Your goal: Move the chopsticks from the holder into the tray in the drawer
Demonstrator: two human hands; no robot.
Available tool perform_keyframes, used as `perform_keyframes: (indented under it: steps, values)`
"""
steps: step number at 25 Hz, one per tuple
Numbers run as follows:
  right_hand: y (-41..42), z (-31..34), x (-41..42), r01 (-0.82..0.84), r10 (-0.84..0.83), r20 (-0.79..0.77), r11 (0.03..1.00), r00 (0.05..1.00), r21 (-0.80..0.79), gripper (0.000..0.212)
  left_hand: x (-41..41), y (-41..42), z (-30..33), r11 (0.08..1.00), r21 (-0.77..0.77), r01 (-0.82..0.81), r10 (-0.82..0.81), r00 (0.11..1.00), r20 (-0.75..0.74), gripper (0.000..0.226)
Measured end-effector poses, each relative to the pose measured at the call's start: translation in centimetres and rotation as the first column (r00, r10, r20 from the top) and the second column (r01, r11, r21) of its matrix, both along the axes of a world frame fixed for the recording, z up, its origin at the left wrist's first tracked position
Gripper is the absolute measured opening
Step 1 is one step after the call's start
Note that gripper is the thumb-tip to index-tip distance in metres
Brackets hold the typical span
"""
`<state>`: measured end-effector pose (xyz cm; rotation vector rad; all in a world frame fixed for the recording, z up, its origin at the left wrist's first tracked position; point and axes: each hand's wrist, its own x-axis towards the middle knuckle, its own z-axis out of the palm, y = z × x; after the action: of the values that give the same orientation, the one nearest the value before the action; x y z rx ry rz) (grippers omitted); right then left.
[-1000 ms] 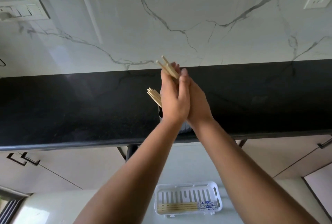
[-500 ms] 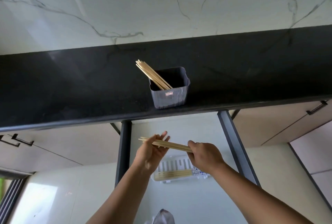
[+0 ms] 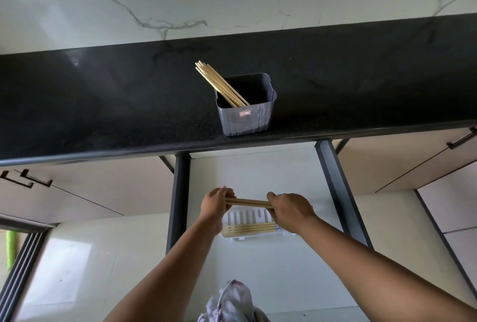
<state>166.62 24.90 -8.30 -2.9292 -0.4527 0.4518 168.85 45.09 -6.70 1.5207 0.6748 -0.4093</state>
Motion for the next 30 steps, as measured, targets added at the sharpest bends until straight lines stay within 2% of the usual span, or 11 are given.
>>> perform_keyframes:
  steps: [1, 2, 3, 4, 5, 9, 13, 20, 23, 25, 30]
  values:
    - [-0.4, -0.5, -0.1, -0.005, 0.005, -0.018, 1.0, 1.0, 0.009, 0.026, -0.4, 0.3, -0.4, 0.923, 0.3, 0.241, -0.267, 0.962, 0.048, 0.025]
    - [-0.7, -1.0, -0.1, -0.012, 0.012, -0.055, 1.0, 0.998, 0.002, 0.031, -0.9, 0.8, -1.0, 0.669, 0.61, 0.424, -0.551, 0.834, 0.025, 0.025]
    - [-0.9, -1.5, -0.2, -0.03, 0.028, -0.097, 0.999, 0.995, -0.015, 0.031, -1.7, 1.4, -1.8, 0.376, 0.803, 0.462, -0.744, 0.667, -0.035, 0.03]
    - [-0.9, -2.2, -0.2, -0.05, 0.044, -0.13, 0.998, 0.991, -0.045, 0.027, -2.4, 1.8, -2.6, 0.182, 0.882, 0.435, -0.85, 0.521, -0.081, 0.038]
    - [-0.7, -3.0, -0.3, -0.077, 0.064, -0.151, 0.994, 0.986, -0.081, 0.02, -2.9, 2.1, -3.4, 0.087, 0.905, 0.417, -0.901, 0.421, -0.107, 0.046]
    - [0.5, -5.4, 0.3, -0.148, 0.116, -0.191, 0.976, 0.975, -0.161, 0.043, -4.0, 1.1, -6.0, -0.03, 0.811, 0.584, -0.928, 0.286, -0.241, 0.064]
    - [1.2, -6.5, 1.7, -0.081, 0.052, -0.148, 0.976, 0.988, -0.2, 0.036, -3.2, 0.1, -7.5, -0.211, 0.697, 0.685, -0.873, 0.189, -0.45, 0.077]
    - [0.8, -7.7, 1.9, -0.043, 0.033, -0.083, 0.991, 0.996, -0.127, 0.04, -2.7, 0.2, -9.5, -0.126, 0.69, 0.713, -0.872, 0.253, -0.42, 0.083]
    - [-0.2, -8.1, 0.9, 0.06, -0.061, -0.079, 0.998, 0.995, -0.025, 0.042, -2.9, 0.5, -9.9, -0.13, 0.688, 0.713, -0.873, 0.246, -0.42, 0.083]
    - [-0.7, -8.5, -0.2, 0.147, -0.14, -0.127, 0.988, 0.982, 0.047, 0.043, -3.1, 0.1, -10.1, -0.169, 0.676, 0.718, -0.855, 0.235, -0.463, 0.086]
    - [-0.9, -8.9, -0.8, 0.213, -0.211, -0.3, 0.977, 0.93, -0.025, 0.061, -3.5, -1.2, -10.4, -0.201, 0.638, 0.743, -0.828, 0.219, -0.517, 0.092]
